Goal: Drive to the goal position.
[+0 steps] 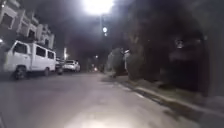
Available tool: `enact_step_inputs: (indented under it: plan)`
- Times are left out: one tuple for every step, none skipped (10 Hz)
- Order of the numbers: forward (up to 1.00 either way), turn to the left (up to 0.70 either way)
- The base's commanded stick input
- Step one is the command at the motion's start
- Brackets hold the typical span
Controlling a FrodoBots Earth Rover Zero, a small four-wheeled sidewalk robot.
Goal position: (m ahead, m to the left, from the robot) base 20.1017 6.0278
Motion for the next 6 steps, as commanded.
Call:
enact_step_inputs:
  plan:
    - [0.50,0.00]
    - [0.50,0.00]
    - [0.50,0.00]
    - [0.50,0.00]
    - [0.50,0.00]
    - [0.50,0.00]
